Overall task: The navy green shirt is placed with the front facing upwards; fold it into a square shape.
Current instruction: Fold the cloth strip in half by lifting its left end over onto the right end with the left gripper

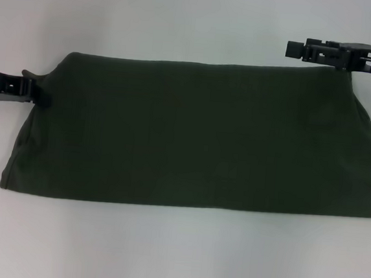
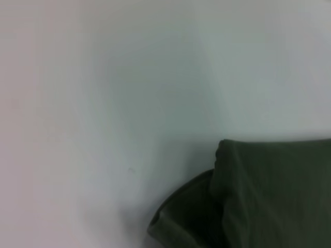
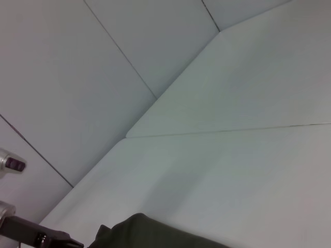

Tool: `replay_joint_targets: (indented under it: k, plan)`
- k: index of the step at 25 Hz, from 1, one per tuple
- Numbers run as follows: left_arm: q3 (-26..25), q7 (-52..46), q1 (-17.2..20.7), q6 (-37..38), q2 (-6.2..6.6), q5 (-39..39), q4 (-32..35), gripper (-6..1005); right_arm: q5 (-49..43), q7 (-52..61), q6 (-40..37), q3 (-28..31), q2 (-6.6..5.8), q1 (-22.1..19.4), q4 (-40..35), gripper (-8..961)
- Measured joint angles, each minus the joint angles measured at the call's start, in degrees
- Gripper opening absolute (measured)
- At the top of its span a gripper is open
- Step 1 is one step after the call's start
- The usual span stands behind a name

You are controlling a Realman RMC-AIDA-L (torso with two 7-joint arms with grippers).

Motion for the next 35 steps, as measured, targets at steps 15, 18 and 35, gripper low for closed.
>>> replay_joint_targets:
  k: [15,18,35]
  plan:
    - [-3.18,2.57,2.43,3.01,1.73,-1.13,1.60,15,-0.04,-0.05,-0.34,0.12,0.45,-0.58,-0.02,912]
    - [-3.66,3.00,2.54,3.37,2.26,-0.91,1.65,15,-0.01,-0.07,-0.34,0.12,0.48,-0.55,-0.02,911]
    - [-7.62,4.96,3.66,5.59,4.36,1.86,2.05,15,-0.12,-0.23,-0.28,0.12,0.68,-0.58,-0.01,911]
